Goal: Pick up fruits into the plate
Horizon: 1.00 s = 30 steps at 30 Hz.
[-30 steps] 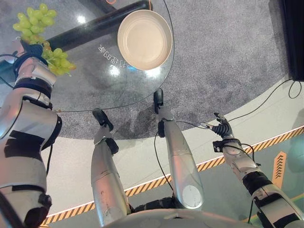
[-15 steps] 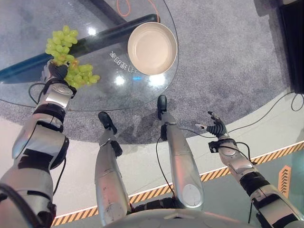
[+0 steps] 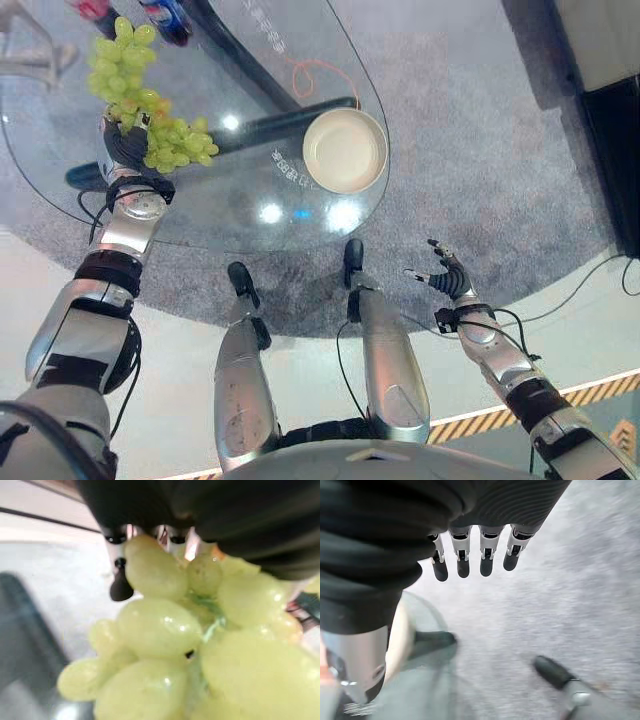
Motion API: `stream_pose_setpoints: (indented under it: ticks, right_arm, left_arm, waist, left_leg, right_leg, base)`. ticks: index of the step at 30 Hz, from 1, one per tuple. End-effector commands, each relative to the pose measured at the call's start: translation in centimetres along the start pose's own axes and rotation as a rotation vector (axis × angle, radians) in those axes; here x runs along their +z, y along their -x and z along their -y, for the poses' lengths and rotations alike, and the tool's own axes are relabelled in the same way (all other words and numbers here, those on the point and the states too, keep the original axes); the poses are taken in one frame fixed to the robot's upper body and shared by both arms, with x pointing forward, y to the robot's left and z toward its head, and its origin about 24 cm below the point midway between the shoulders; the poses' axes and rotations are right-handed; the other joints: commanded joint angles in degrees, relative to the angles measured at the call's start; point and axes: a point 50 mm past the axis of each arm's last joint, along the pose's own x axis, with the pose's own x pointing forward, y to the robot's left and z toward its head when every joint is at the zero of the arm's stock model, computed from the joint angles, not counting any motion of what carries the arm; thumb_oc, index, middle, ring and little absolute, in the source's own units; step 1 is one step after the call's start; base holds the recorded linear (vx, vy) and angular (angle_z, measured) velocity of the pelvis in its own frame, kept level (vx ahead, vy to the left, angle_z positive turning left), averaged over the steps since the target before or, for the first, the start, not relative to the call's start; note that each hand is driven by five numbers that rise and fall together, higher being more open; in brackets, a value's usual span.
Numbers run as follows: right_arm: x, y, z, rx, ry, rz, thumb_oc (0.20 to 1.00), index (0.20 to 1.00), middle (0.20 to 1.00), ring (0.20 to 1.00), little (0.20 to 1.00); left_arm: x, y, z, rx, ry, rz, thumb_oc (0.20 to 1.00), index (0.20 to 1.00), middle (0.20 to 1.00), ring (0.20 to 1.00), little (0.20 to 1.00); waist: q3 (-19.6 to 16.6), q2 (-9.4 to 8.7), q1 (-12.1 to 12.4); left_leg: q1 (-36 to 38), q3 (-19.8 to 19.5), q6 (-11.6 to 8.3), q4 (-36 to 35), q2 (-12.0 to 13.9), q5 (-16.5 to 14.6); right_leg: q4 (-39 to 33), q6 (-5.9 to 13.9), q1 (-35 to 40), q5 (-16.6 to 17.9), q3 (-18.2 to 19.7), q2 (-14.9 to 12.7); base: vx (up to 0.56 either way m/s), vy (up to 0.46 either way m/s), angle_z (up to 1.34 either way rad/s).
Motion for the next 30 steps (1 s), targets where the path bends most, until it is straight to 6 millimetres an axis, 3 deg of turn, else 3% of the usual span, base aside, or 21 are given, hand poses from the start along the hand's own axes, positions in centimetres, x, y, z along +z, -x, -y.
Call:
stream_pose_setpoints:
  ticks: [1, 6, 10, 14, 17, 21, 30]
  right_arm:
    - [1.6, 1.0, 1.0, 0.026, -0.012, 0.144, 1.000, 1.000, 1.000, 1.000, 1.000]
    - [3.3, 1.4, 1.1, 0.090, -0.018, 0.226, 1.000, 1.000, 1.000, 1.000, 1.000]
    - [7.0, 1.0, 1.5, 0.230, 0.022, 0.364, 1.000, 1.000, 1.000, 1.000, 1.000]
    - [10.1, 0.2, 1.3, 0.341, 0.044, 0.448, 1.000, 1.000, 1.000, 1.000, 1.000]
    - [12.7, -0.4, 0.2, 0.448, 0.011, 0.491, 1.000, 1.000, 1.000, 1.000, 1.000]
    - [14.6, -0.9, -2.2, 0.555, 0.019, 0.516, 1.000, 1.000, 1.000, 1.000, 1.000]
    - [19.5, -0.4, -5.7, 0.655, -0.092, 0.619, 1.000, 1.000, 1.000, 1.000, 1.000]
  left_arm:
    - [2.2, -0.1, -2.1, 0.074, -0.005, 0.221, 0.200, 0.200, 0.200, 0.200, 0.200]
    - [2.3, 1.9, -2.3, -0.005, -0.057, 0.321, 0.200, 0.200, 0.200, 0.200, 0.200]
    - [2.3, 3.9, -1.3, -0.124, -0.118, 0.412, 0.200, 0.200, 0.200, 0.200, 0.200]
    - [1.9, 5.5, 0.0, -0.212, -0.147, 0.462, 0.200, 0.200, 0.200, 0.200, 0.200]
    - [1.9, 6.9, 1.5, -0.289, -0.138, 0.483, 0.200, 0.200, 0.200, 0.200, 0.200]
    - [1.2, 8.5, 3.4, -0.368, -0.114, 0.456, 0.200, 0.200, 0.200, 0.200, 0.200]
    - [2.5, 11.2, 6.1, -0.510, -0.001, 0.507, 0.200, 0.200, 0.200, 0.200, 0.200]
  waist:
    - [-3.80, 1.18, 0.11]
    - [-8.40, 1.64, 1.27]
    - [-13.49, 1.85, 2.66]
    - [-16.45, 1.90, 3.91]
    - [-19.01, 2.07, 4.78]
    - [-21.90, 2.22, 5.80]
    - [-25.03, 2.26, 7.22]
  left_leg:
    - [-0.04, 1.79, 1.51, 5.26, -3.99, -8.42]
    - [5.59, 1.01, 1.20, 1.51, -4.10, -7.84]
    - [11.44, 0.81, 0.38, -3.66, -3.61, -6.37]
    - [14.29, 1.07, 0.04, -5.05, -3.02, -5.94]
    - [16.71, 1.19, 0.23, -5.59, -2.81, -6.20]
    - [19.54, 1.29, 0.35, -6.32, -2.59, -6.62]
    - [23.65, 1.98, 0.31, -7.81, -1.85, -7.51]
  right_leg:
    - [-0.61, 0.54, 4.91, -5.90, -2.55, 1.96]
    - [-4.26, 0.85, 11.39, -5.65, -2.85, 1.60]
    - [-10.43, 2.03, 18.00, -3.32, -3.82, 0.78]
    - [-12.25, 2.54, 21.10, -2.16, -4.94, -0.03]
    - [-12.85, 2.56, 23.53, -2.10, -5.43, -0.21]
    - [-13.91, 2.58, 26.37, -2.07, -5.89, -0.39]
    - [-15.85, 2.90, 30.38, -2.17, -6.50, -0.46]
  base:
    - [0.07, 0.026, 0.08]
    - [0.12, -0.006, 0.03]
    - [0.09, -0.008, 0.05]
    - [0.07, 0.005, 0.00]
    - [0.10, 0.020, 0.01]
    - [0.12, 0.011, -0.03]
    - [0.02, -0.003, -0.01]
